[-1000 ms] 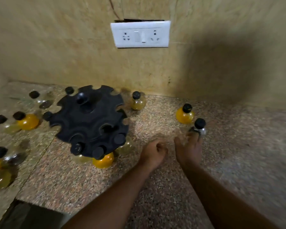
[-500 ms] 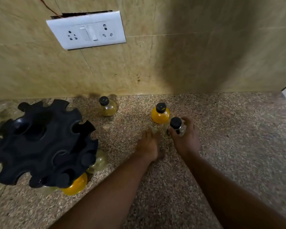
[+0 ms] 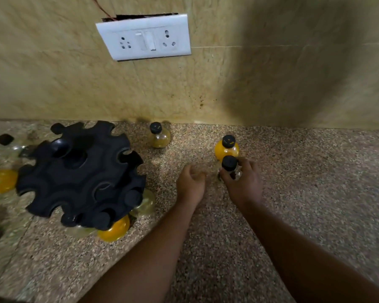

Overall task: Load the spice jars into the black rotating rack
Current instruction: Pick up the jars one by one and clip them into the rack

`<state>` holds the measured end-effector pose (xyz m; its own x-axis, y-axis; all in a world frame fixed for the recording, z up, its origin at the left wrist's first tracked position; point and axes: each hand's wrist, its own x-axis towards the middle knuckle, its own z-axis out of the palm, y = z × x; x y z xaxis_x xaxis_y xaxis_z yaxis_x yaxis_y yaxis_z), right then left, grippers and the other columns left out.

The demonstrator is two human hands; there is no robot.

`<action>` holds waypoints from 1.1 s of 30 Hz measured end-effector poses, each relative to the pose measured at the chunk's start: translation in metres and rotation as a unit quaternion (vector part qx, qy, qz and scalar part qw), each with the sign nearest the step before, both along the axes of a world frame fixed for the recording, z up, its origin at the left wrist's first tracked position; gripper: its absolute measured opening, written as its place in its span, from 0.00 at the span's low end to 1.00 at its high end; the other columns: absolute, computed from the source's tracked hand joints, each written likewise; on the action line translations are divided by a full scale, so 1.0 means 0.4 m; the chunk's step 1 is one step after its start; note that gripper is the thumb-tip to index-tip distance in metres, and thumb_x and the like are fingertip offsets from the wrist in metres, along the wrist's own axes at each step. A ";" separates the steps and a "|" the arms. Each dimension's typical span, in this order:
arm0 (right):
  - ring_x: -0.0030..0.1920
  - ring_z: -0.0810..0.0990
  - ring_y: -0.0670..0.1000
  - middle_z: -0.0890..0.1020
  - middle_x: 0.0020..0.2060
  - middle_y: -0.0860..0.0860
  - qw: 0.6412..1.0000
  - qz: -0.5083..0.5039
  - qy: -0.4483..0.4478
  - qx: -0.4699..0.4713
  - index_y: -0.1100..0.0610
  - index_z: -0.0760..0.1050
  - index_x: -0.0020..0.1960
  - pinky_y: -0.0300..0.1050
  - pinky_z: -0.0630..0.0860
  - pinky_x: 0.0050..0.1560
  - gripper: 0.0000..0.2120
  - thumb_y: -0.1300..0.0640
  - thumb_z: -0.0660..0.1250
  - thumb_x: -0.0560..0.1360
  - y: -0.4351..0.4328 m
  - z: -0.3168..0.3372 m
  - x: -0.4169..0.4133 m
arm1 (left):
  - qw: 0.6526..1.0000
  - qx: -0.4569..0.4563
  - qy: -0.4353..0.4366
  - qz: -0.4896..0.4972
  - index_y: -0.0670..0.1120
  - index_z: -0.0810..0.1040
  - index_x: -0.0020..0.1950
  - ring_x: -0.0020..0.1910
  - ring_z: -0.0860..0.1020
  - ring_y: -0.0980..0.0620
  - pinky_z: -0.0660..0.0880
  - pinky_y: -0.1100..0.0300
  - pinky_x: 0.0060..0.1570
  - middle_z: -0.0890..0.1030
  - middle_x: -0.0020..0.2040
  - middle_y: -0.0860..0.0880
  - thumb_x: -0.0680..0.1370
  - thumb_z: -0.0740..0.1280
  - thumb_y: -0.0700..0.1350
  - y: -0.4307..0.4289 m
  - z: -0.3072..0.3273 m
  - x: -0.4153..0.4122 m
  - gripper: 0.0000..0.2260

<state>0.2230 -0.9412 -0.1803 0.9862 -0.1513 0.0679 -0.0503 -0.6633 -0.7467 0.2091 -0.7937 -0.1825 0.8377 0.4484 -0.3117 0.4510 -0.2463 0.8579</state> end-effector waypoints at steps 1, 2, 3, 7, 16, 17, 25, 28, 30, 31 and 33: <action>0.57 0.77 0.57 0.77 0.59 0.54 1.000 0.014 0.000 0.001 0.54 0.75 0.66 0.47 0.71 0.49 0.27 0.46 0.77 0.71 0.018 0.008 -0.006 | 0.995 -0.062 -0.013 0.082 0.48 0.75 0.69 0.55 0.80 0.43 0.74 0.56 0.47 0.80 0.61 0.45 0.80 0.66 0.47 0.010 0.006 -0.010 0.17; 0.58 0.77 0.56 0.77 0.60 0.54 0.999 0.037 -0.004 0.001 0.53 0.75 0.66 0.47 0.72 0.50 0.26 0.46 0.77 0.71 0.041 0.017 -0.015 | 0.979 -0.120 -0.027 0.165 0.47 0.76 0.68 0.56 0.80 0.41 0.74 0.55 0.47 0.81 0.61 0.43 0.80 0.66 0.48 0.024 0.017 -0.025 0.17; 0.58 0.77 0.56 0.77 0.61 0.53 0.998 0.064 -0.011 -0.003 0.52 0.76 0.65 0.48 0.73 0.50 0.25 0.47 0.76 0.71 0.063 0.025 -0.022 | 0.957 -0.164 -0.040 0.236 0.45 0.77 0.67 0.56 0.80 0.41 0.74 0.55 0.47 0.81 0.61 0.43 0.81 0.66 0.49 0.039 0.023 -0.038 0.16; 0.58 0.78 0.56 0.79 0.59 0.54 0.987 0.161 0.000 0.000 0.53 0.78 0.65 0.46 0.72 0.51 0.23 0.49 0.75 0.72 0.142 0.048 -0.048 | 0.869 -0.261 -0.066 0.414 0.44 0.83 0.51 0.54 0.80 0.43 0.74 0.52 0.49 0.83 0.55 0.45 0.80 0.67 0.56 0.084 0.043 -0.095 0.15; 0.66 0.75 0.54 0.74 0.67 0.51 0.934 0.354 0.019 -0.034 0.50 0.75 0.70 0.44 0.72 0.62 0.26 0.52 0.76 0.73 0.305 0.085 -0.123 | 0.774 -0.356 -0.078 0.518 0.45 0.78 0.36 0.39 0.79 0.45 0.77 0.51 0.44 0.81 0.36 0.48 0.81 0.67 0.55 0.145 0.120 -0.235 0.18; 0.65 0.75 0.53 0.73 0.67 0.50 0.930 0.366 0.019 -0.035 0.50 0.75 0.69 0.44 0.73 0.62 0.26 0.51 0.76 0.73 0.319 0.083 -0.133 | 0.765 -0.363 -0.092 0.524 0.44 0.79 0.37 0.39 0.80 0.45 0.78 0.52 0.44 0.81 0.36 0.47 0.81 0.67 0.54 0.152 0.113 -0.247 0.17; 0.72 0.69 0.51 0.68 0.74 0.49 0.918 0.394 -0.001 -0.042 0.48 0.75 0.71 0.43 0.68 0.68 0.27 0.49 0.76 0.73 0.407 0.079 -0.182 | 0.794 -0.333 -0.123 0.494 0.44 0.82 0.40 0.37 0.82 0.48 0.79 0.56 0.39 0.84 0.37 0.49 0.80 0.70 0.47 0.218 0.103 -0.335 0.11; 0.73 0.69 0.52 0.67 0.75 0.49 0.922 0.386 0.006 -0.047 0.47 0.75 0.70 0.47 0.69 0.69 0.27 0.49 0.76 0.73 0.417 0.083 -0.182 | 0.831 -0.342 -0.078 0.432 0.46 0.79 0.36 0.24 0.71 0.53 0.67 0.61 0.27 0.77 0.27 0.52 0.80 0.69 0.51 0.247 0.085 -0.366 0.15; 0.73 0.69 0.53 0.67 0.75 0.50 0.923 0.382 0.004 -0.048 0.48 0.75 0.70 0.47 0.68 0.70 0.26 0.50 0.76 0.74 0.423 0.086 -0.178 | 0.846 -0.359 -0.060 0.389 0.47 0.78 0.36 0.24 0.68 0.54 0.65 0.61 0.26 0.74 0.26 0.53 0.80 0.69 0.52 0.265 0.083 -0.379 0.15; 0.73 0.68 0.54 0.67 0.75 0.50 0.923 0.380 0.002 -0.052 0.48 0.75 0.70 0.48 0.68 0.70 0.26 0.50 0.76 0.74 0.426 0.088 -0.175 | 0.850 -0.366 -0.052 0.374 0.47 0.78 0.36 0.25 0.68 0.54 0.64 0.60 0.27 0.73 0.26 0.53 0.80 0.68 0.52 0.269 0.090 -0.383 0.15; 0.73 0.69 0.53 0.67 0.76 0.50 0.926 0.372 0.000 -0.063 0.48 0.74 0.71 0.49 0.69 0.70 0.27 0.48 0.76 0.73 0.434 0.089 -0.174 | 0.853 -0.373 -0.042 0.363 0.47 0.78 0.37 0.26 0.67 0.54 0.62 0.60 0.27 0.73 0.25 0.54 0.80 0.68 0.52 0.275 0.100 -0.386 0.14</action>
